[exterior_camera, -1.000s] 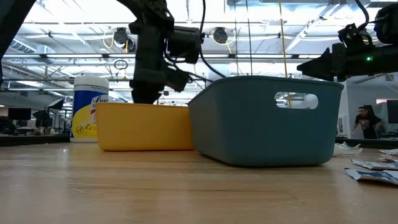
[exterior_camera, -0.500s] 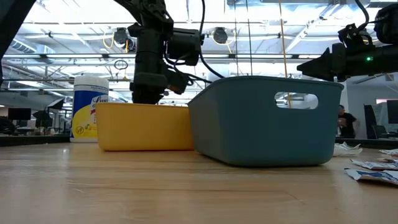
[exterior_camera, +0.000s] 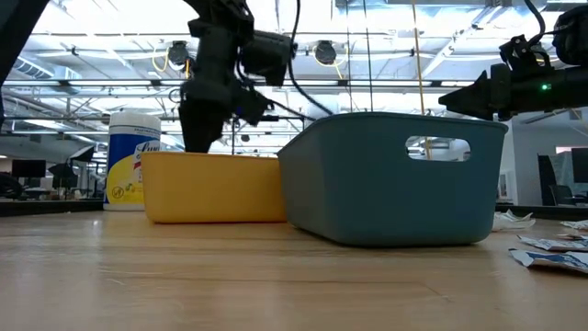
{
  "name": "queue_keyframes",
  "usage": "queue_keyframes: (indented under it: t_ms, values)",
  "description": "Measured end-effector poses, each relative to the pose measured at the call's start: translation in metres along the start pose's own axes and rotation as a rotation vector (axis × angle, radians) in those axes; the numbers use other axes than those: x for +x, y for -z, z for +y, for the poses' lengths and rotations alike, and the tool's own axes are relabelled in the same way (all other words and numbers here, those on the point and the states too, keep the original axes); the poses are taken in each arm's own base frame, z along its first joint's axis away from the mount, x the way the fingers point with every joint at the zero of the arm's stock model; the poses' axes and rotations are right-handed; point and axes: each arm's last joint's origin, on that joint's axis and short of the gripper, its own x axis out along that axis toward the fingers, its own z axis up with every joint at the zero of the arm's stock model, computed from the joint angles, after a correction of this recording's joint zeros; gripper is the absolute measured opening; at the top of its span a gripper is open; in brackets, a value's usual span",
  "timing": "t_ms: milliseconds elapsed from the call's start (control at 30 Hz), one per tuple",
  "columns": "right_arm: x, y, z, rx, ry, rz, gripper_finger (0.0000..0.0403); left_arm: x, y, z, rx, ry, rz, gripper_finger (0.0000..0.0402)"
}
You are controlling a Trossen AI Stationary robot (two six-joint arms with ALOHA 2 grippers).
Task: Pick & Place First Aid Supplies
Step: Put the black towelette pack into the yellow bin
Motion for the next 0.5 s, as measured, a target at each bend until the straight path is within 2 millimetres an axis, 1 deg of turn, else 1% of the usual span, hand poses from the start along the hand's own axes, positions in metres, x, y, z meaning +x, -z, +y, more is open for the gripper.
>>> queue_keyframes:
  t_ms: [200, 300, 367, 500]
  values:
    - [0.000, 0.000, 0.000, 0.000, 0.000, 0.000, 0.0322, -0.028, 0.018, -0.010, 0.117, 0.002, -0.089, 0.0324]
    - [0.000, 0.000, 0.000, 0.000, 0.000, 0.000, 0.0322, -0.039, 0.026, -0.017, 0.150, 0.003, -0.126, 0.0318]
    - [0.000, 0.000, 0.000, 0.000, 0.000, 0.000, 0.0322, -0.043, 0.030, -0.024, 0.171, 0.003, -0.143, 0.0315]
    - [0.000, 0.000, 0.000, 0.000, 0.000, 0.000, 0.0322, -0.043, 0.036, -0.044, 0.232, 0.000, -0.139, 0.0318]
